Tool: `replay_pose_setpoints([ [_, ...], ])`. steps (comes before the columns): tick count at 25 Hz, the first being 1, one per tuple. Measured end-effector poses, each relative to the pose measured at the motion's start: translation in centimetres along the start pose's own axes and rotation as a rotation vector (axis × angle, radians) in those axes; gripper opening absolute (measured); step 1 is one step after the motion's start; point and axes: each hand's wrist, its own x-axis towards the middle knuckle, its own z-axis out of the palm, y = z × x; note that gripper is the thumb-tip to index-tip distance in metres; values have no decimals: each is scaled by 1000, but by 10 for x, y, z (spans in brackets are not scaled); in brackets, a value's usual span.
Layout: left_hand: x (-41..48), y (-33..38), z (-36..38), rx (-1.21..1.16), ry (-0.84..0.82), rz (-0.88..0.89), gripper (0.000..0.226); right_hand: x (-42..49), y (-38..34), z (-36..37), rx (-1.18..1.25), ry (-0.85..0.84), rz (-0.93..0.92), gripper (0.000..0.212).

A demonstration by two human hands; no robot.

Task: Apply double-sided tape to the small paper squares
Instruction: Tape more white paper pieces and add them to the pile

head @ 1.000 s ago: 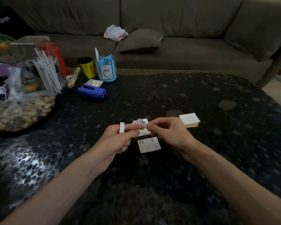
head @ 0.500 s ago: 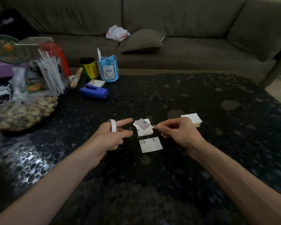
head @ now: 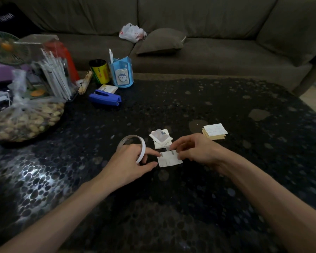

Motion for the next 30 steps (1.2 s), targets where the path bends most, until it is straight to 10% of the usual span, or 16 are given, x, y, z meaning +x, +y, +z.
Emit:
replay_pose_setpoints([
  [30,11,2,20,21,68,9,13,7,-1,18,-170,140,-4,13],
])
